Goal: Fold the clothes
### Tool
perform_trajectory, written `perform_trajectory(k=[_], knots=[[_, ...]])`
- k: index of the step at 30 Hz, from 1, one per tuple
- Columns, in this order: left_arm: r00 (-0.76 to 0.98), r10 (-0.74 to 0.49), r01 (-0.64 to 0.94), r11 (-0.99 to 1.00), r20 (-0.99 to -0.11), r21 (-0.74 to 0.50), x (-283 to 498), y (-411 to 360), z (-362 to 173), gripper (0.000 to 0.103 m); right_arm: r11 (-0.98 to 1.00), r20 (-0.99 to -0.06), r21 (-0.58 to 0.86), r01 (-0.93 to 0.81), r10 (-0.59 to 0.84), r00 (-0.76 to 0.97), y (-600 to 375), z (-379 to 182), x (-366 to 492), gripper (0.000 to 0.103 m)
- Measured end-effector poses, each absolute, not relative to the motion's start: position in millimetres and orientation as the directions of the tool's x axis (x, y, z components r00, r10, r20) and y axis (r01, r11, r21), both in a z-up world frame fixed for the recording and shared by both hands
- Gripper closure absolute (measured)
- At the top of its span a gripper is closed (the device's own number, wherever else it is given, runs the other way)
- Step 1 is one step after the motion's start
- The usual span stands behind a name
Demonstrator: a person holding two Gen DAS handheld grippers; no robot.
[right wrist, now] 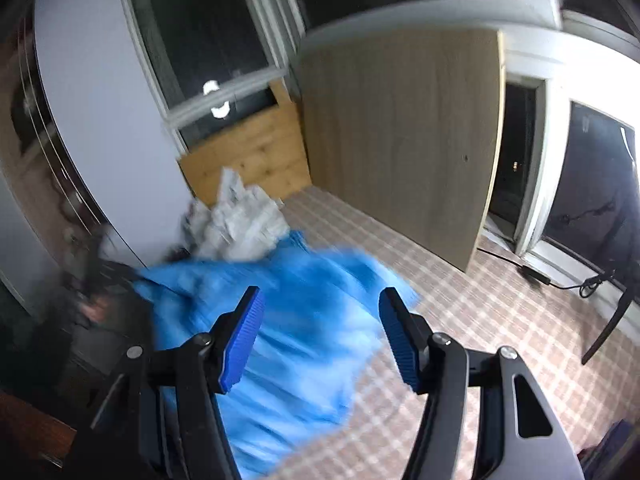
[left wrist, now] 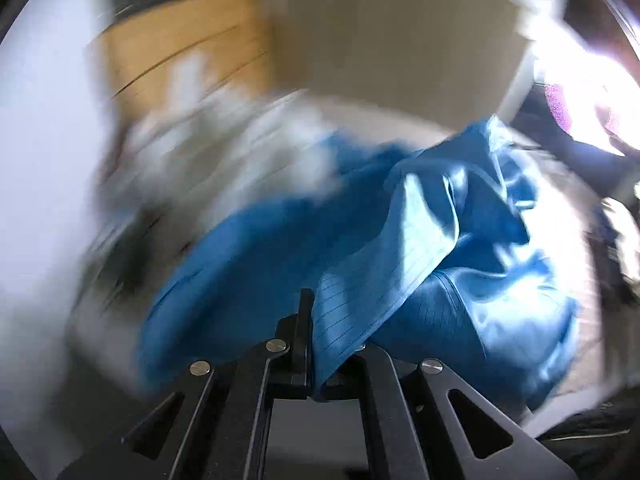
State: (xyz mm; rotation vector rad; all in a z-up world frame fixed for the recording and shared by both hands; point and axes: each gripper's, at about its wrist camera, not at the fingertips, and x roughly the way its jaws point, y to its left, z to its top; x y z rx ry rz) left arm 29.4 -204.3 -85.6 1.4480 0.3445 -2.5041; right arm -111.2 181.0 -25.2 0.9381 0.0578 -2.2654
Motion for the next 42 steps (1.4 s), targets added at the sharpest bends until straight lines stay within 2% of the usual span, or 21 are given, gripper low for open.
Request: perform_trajectory(k=[5,10,14,19,27,29,30,31,37,42], knots=[[-0.436,-0.115,0.445,-0.89,-0.893,-0.103,71,-235,-114,0.102,-0.698,-0.767,-0.01,0.716,-0.454,-0.453,107,-73,-155,0.044],[-0.432,-0.109,0.463,-0.879,-0.895,-0.116,82,-237,-121,0.102,-0.538,-0.811,-0.104,0.836,-0.441,-0.384,22,-91,-201,0.044],[-0.425,-0.102,0.473,-0.872,-0.9,-0.125,77,-245,-133,0.101,-0.407,-0.85,-0.093,0.909,-0.443,-0.285,-36,-103,-246,0.044],[-0.408,-0.095,0.473,-0.873,-0.908,-0.121,67,-251,-143,0.101,-0.225,-0.928,-0.099,0.969,-0.331,-0.171,-98,-141,-283,0.039],[-0.365,-0.095,0.487,-0.867,-0.926,-0.103,56,-259,-159,0.101,-0.129,-0.968,0.058,0.99,-0.251,0.024,-136,-201,-314,0.037],[-0.361,-0.097,0.483,-0.87,-0.927,-0.097,53,-258,-161,0.101,-0.14,-0.966,0.094,0.986,-0.253,0.056,-131,-207,-310,0.058],[-0.364,-0.098,0.475,-0.875,-0.926,-0.094,51,-256,-160,0.101,-0.149,-0.966,0.091,0.985,-0.255,0.051,-126,-206,-306,0.085],[-0.37,-0.099,0.469,-0.878,-0.924,-0.093,49,-255,-158,0.101,-0.161,-0.965,0.089,0.983,-0.259,0.045,-119,-204,-301,0.095],[-0.489,-0.112,0.403,-0.909,-0.865,-0.11,39,-246,-116,0.101,-0.301,-0.928,0.006,0.954,-0.357,-0.107,-53,-138,-250,0.1],[-0.57,-0.121,0.3,-0.951,-0.813,-0.069,17,-239,-69,0.101,-0.583,-0.804,-0.007,0.813,-0.48,-0.351,22,-57,-220,0.101]])
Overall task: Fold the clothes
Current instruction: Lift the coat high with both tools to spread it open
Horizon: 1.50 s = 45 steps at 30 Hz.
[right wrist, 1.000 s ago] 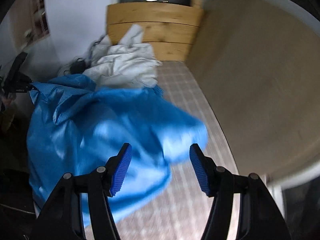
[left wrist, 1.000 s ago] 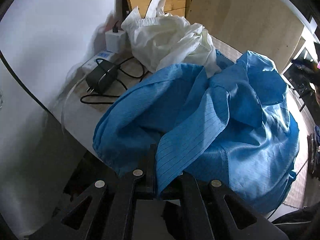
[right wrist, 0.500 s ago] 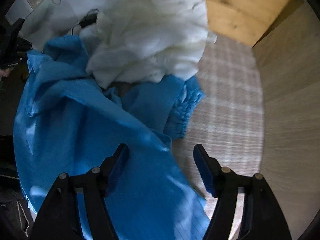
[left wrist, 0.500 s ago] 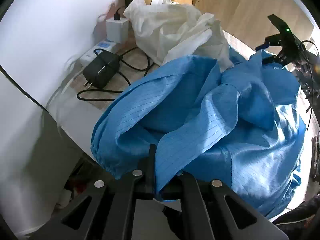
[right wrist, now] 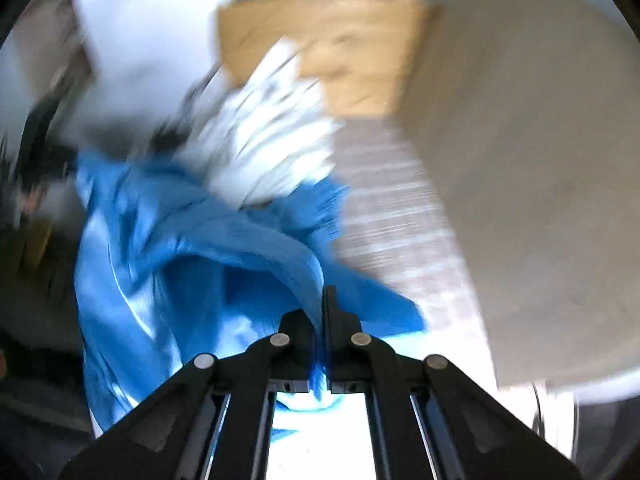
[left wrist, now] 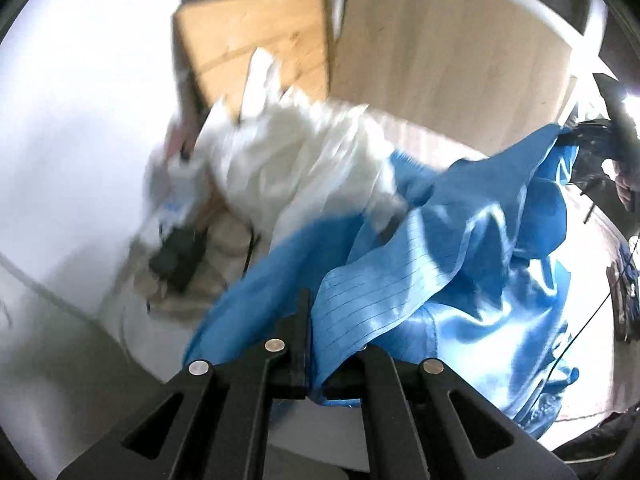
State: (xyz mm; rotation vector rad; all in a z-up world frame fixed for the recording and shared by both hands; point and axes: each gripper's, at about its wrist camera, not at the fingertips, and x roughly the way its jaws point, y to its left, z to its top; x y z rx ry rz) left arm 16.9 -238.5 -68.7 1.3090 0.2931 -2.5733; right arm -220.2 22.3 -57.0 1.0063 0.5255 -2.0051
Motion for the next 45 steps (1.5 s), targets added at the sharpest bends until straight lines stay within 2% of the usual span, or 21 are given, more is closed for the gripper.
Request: perform_trajectory(k=[3,7,11,12,20,23,27,31,36,41,45], knots=[[-0.624,-0.128,0.23,-0.973,-0.771,-0.024,-3,-233,-37,0.101,-0.698,-0.724,-0.003,0.716,-0.492,-0.483,65,-18,-194,0.102],[-0.706,-0.129,0.129,-0.99,-0.696,0.052,-33,-222,21,0.101,-0.816,-0.65,-0.043,0.577,-0.415,-0.636,108,29,-152,0.102],[-0.792,-0.155,0.071,-0.984,-0.59,0.162,-56,-204,94,0.102,-0.895,-0.557,-0.072,0.441,-0.331,-0.762,144,86,-106,0.102],[-0.817,-0.158,0.064,-0.981,-0.554,0.186,-56,-198,118,0.102,-0.882,-0.525,-0.085,0.463,-0.355,-0.774,154,104,-93,0.102],[-0.949,-0.157,0.074,-0.954,-0.274,0.289,9,-152,285,0.101,-0.933,-0.275,-0.198,0.301,-0.242,-0.931,209,252,54,0.102],[-0.962,-0.187,0.112,-0.936,-0.201,0.335,42,-135,329,0.101,-0.94,-0.195,-0.245,0.239,-0.193,-0.962,211,289,111,0.102],[-0.966,-0.203,0.134,-0.921,-0.158,0.367,81,-116,376,0.101,-0.947,-0.14,-0.27,0.173,-0.139,-0.98,215,321,170,0.102],[-0.971,-0.215,0.159,-0.903,-0.101,0.399,110,-100,405,0.101,-0.948,-0.108,-0.286,0.137,-0.111,-0.988,220,340,210,0.102],[-0.978,-0.194,0.144,-0.896,-0.079,0.42,120,-86,410,0.101,-0.951,-0.081,-0.298,0.078,-0.057,-0.995,227,340,227,0.102],[-0.982,-0.154,0.084,-0.876,-0.112,0.474,95,-72,390,0.101,-0.951,-0.087,-0.308,0.001,0.027,-0.996,243,321,216,0.102],[-0.976,-0.121,0.012,-0.858,-0.179,0.514,47,-52,370,0.098,-0.957,-0.132,-0.287,-0.049,0.09,-0.987,264,299,168,0.102]])
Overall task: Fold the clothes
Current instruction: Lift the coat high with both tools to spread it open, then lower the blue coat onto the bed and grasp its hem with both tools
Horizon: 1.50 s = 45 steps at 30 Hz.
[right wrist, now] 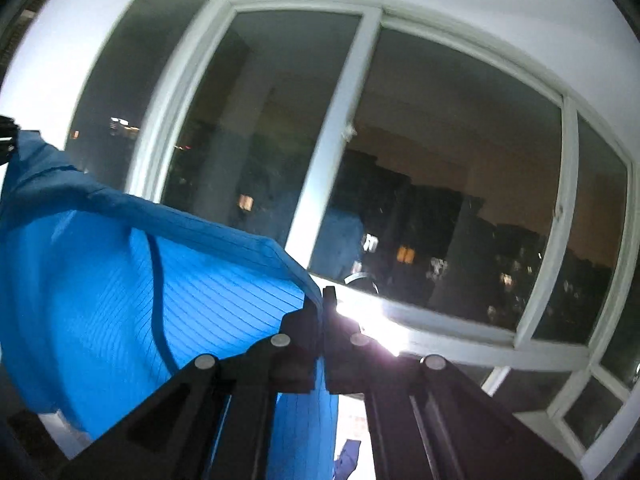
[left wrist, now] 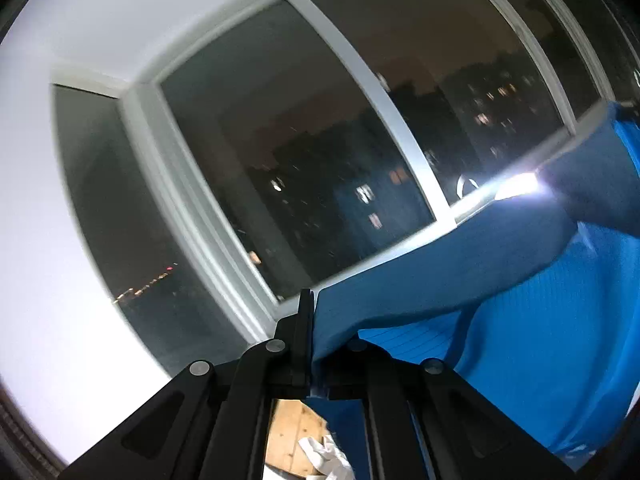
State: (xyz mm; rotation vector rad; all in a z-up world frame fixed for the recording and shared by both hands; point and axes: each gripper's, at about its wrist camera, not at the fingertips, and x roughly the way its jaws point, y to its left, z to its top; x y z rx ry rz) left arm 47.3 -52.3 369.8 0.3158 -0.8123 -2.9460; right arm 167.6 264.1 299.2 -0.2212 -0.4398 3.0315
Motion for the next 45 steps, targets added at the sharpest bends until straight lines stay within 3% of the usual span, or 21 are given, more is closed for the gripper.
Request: perform_trajectory(k=[2,6,10,20,23,24,25,27,29,33,39,45], knots=[[-0.969,-0.106,-0.028,-0.85,-0.222,0.526,10,-43,355,0.098,-0.954,-0.158,-0.297,0.042,0.006,-0.987,272,285,136,0.102],[-0.942,-0.077,-0.111,-0.845,-0.325,0.523,-79,-31,313,0.098,-0.953,-0.235,-0.302,-0.004,0.079,-0.969,284,241,51,0.102],[-0.89,-0.067,-0.19,-0.845,-0.452,0.499,-181,-25,238,0.098,-0.951,-0.351,-0.309,-0.021,0.134,-0.927,289,172,-44,0.102],[-0.583,-0.158,-0.365,-0.825,-0.797,0.431,-372,-12,-47,0.096,-0.893,-0.636,-0.451,0.0,0.321,-0.702,268,-67,-236,0.1],[-0.488,-0.234,-0.406,-0.792,-0.841,0.456,-398,-7,-116,0.092,-0.896,-0.754,-0.439,0.066,0.328,-0.57,268,-130,-269,0.086],[-0.471,-0.241,-0.411,-0.791,-0.849,0.453,-402,-10,-127,0.092,-0.909,-0.791,-0.408,0.084,0.306,-0.53,271,-143,-273,0.075],[-0.455,-0.243,-0.413,-0.794,-0.857,0.445,-407,-14,-135,0.092,-0.921,-0.818,-0.378,0.093,0.286,-0.499,276,-151,-273,0.064],[-0.45,-0.231,-0.413,-0.803,-0.863,0.43,-406,-18,-139,0.091,-0.937,-0.846,-0.34,0.083,0.266,-0.462,289,-155,-265,0.059],[-0.465,-0.21,-0.412,-0.808,-0.86,0.421,-399,-24,-134,0.078,-0.953,-0.861,-0.3,0.051,0.247,-0.444,301,-146,-239,0.056],[-0.499,-0.161,-0.414,-0.819,-0.852,0.398,-382,-41,-121,0.076,-0.99,-0.9,-0.133,0.04,0.103,-0.423,294,-147,-174,0.044],[-0.485,-0.028,-0.435,-0.86,-0.874,0.269,-313,-58,-104,0.076,-0.996,-0.941,0.09,0.028,-0.094,-0.324,250,-186,-83,0.043],[-0.467,0.005,-0.425,-0.878,-0.884,0.219,-247,-75,-110,0.076,-0.995,-0.961,0.084,0.048,-0.093,-0.26,212,-222,-63,0.043]])
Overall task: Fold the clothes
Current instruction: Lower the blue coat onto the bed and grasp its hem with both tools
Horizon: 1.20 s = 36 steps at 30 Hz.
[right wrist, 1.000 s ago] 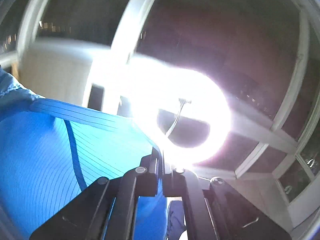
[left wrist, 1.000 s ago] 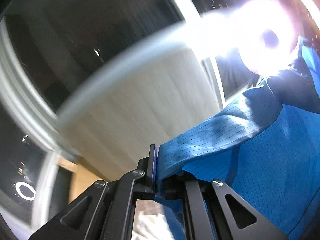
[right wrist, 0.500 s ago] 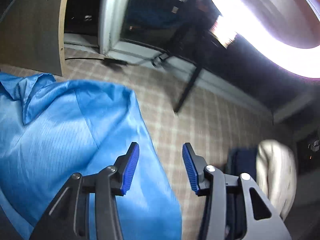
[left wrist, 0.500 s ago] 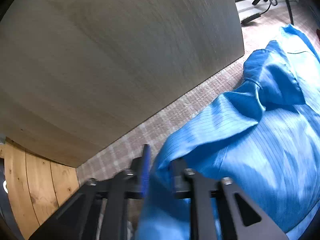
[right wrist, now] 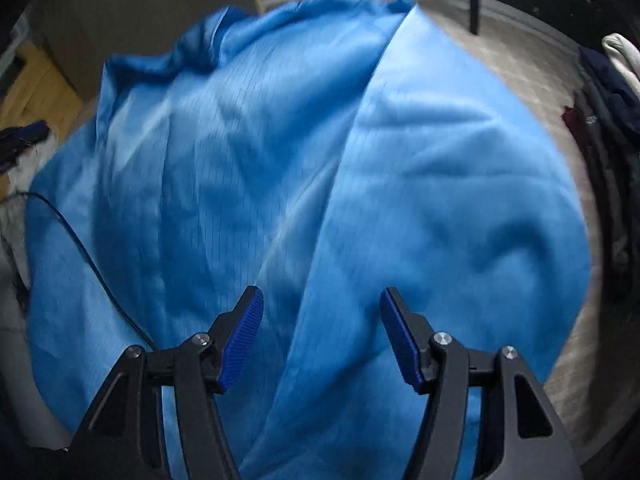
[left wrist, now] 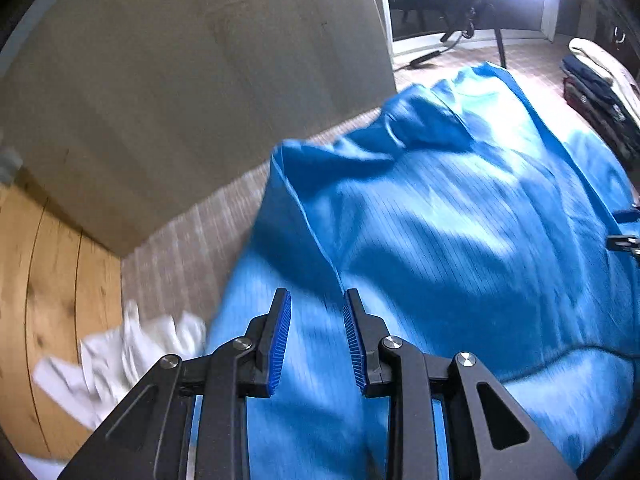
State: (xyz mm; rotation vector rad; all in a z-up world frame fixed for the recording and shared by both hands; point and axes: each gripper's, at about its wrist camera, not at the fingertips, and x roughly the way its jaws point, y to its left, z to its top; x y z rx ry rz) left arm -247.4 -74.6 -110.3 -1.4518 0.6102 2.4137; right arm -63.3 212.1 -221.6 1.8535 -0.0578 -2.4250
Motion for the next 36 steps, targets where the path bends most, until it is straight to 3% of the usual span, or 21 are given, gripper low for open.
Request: perform_trajectory(k=[2,3,6,11,15,18,22,23,26,28,34,36], knots=[[-0.469,-0.007,-0.408,-0.885,-0.883,0.223,-231,-84,-108,0.076,-0.997,-0.963,0.042,0.057,-0.056,-0.262,212,-226,-60,0.044],[-0.47,-0.012,-0.4,-0.889,-0.883,0.225,-223,-89,-107,0.076,-0.997,-0.964,0.063,0.041,-0.071,-0.257,220,-226,-58,0.049],[-0.475,-0.007,-0.376,-0.903,-0.88,0.21,-202,-104,-101,0.076,-0.993,-0.963,0.119,0.002,-0.116,-0.242,243,-222,-54,0.092],[-0.482,-0.01,-0.317,-0.93,-0.876,0.185,-178,-138,-94,0.076,-0.984,-0.955,0.176,-0.039,-0.161,-0.249,276,-202,-46,0.099],[-0.489,-0.023,-0.276,-0.944,-0.872,0.179,-165,-164,-87,0.076,-0.998,-0.952,-0.064,0.025,0.054,-0.301,296,-160,-41,0.101],[-0.493,-0.041,-0.25,-0.95,-0.869,0.186,-156,-180,-81,0.076,-0.915,-0.856,-0.395,-0.078,0.398,-0.331,352,-117,-51,0.101],[-0.49,-0.056,-0.243,-0.949,-0.87,0.198,-138,-195,-74,0.076,-0.89,-0.815,-0.391,-0.235,0.454,-0.362,399,-57,-35,0.064],[-0.487,-0.057,-0.243,-0.949,-0.871,0.199,-132,-197,-73,0.076,-0.886,-0.809,-0.377,-0.272,0.457,-0.369,410,-42,-30,0.06],[-0.474,-0.062,-0.245,-0.949,-0.878,0.199,-106,-200,-71,0.076,-0.939,-0.839,-0.266,-0.217,0.336,-0.427,384,-34,2,0.056],[-0.461,-0.057,-0.252,-0.948,-0.886,0.192,-86,-201,-72,0.076,-0.977,-0.878,-0.164,-0.135,0.207,-0.432,354,-54,23,0.045],[-0.363,0.012,-0.264,-0.96,-0.932,0.09,-15,-194,-95,0.074,-0.988,-0.946,0.156,-0.005,-0.148,-0.288,296,-154,106,0.044],[-0.325,0.04,-0.262,-0.964,-0.945,0.049,7,-187,-107,0.07,-0.978,-0.947,0.21,-0.009,-0.202,-0.248,287,-180,127,0.044]])
